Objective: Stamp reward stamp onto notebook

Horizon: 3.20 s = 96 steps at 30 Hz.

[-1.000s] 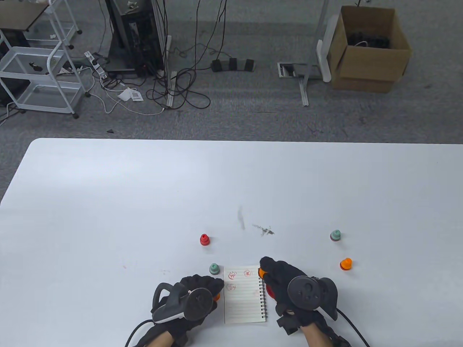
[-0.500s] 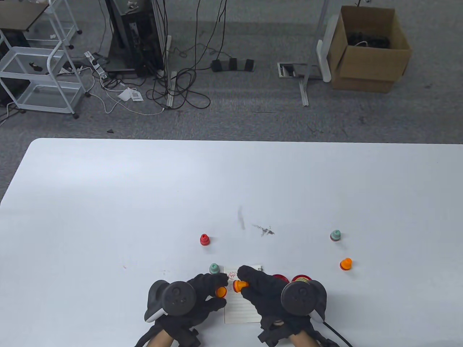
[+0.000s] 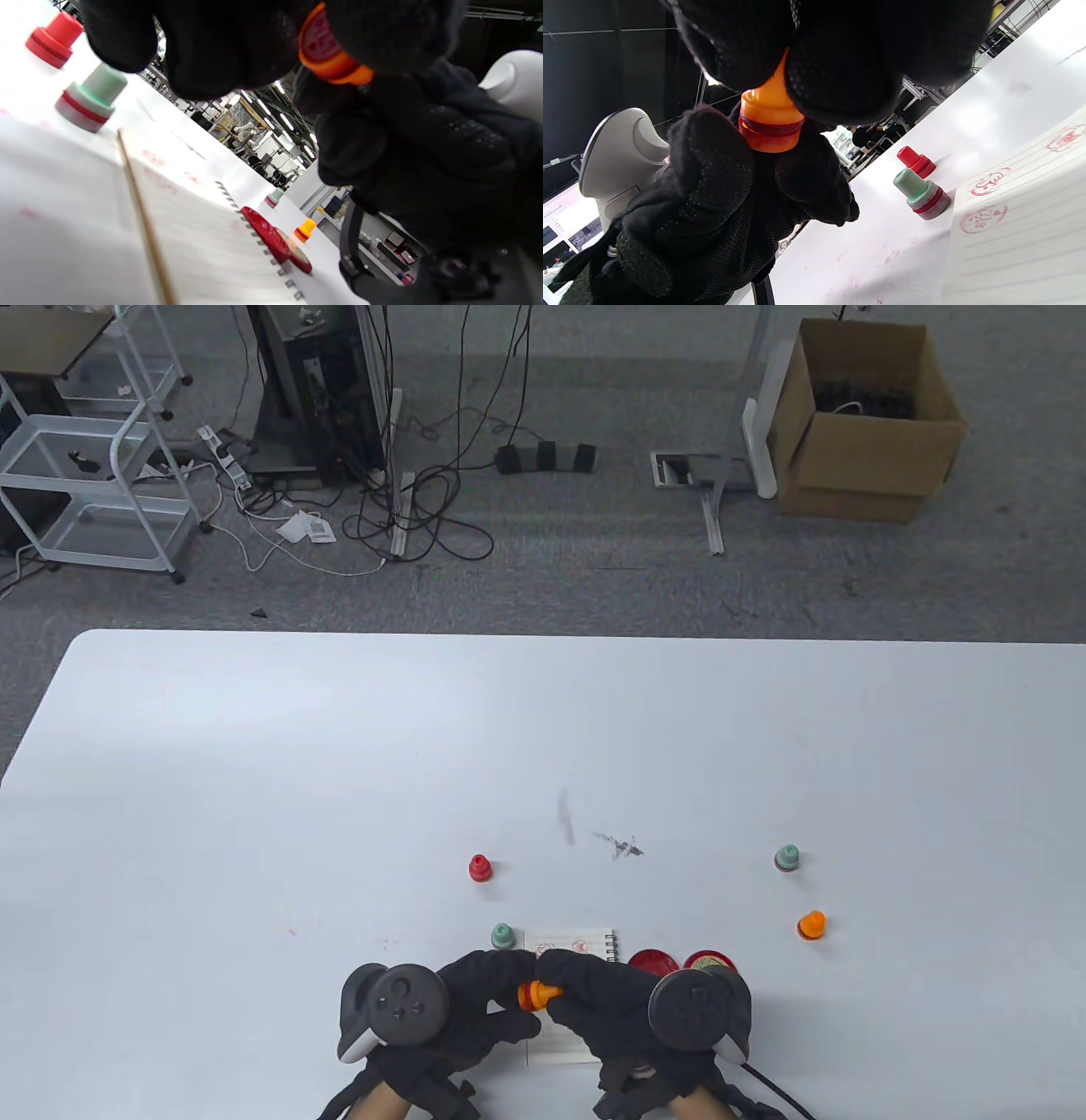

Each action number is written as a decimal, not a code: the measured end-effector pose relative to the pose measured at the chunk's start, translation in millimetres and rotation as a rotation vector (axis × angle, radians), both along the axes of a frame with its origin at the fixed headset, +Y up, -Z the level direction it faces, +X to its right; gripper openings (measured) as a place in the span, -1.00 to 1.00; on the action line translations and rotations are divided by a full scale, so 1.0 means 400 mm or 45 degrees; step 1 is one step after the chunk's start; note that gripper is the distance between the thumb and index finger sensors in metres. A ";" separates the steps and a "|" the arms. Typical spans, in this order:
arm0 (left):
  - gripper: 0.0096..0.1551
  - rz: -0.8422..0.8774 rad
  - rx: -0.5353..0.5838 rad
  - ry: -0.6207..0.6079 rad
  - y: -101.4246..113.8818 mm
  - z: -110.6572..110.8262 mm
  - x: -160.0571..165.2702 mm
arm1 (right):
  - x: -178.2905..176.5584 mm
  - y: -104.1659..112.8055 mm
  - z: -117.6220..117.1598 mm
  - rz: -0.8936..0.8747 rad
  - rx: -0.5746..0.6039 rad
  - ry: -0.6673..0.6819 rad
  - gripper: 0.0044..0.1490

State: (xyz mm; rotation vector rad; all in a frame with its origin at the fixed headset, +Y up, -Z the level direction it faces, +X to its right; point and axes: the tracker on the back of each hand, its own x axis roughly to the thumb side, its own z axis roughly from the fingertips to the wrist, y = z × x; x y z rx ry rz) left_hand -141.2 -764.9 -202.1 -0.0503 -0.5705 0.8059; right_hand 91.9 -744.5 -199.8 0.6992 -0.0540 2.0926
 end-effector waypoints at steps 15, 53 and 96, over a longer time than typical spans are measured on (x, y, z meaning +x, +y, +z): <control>-0.15 0.001 0.015 0.004 0.000 0.004 0.006 | -0.004 -0.002 0.002 -0.015 -0.014 0.014 -0.34; -0.13 -0.694 0.344 0.272 0.021 -0.003 -0.078 | 0.448 0.135 -0.183 0.716 0.135 -0.731 -0.37; -0.16 -0.778 0.238 0.344 0.018 -0.030 -0.114 | 0.633 0.057 -0.177 1.046 -0.204 -0.906 -0.18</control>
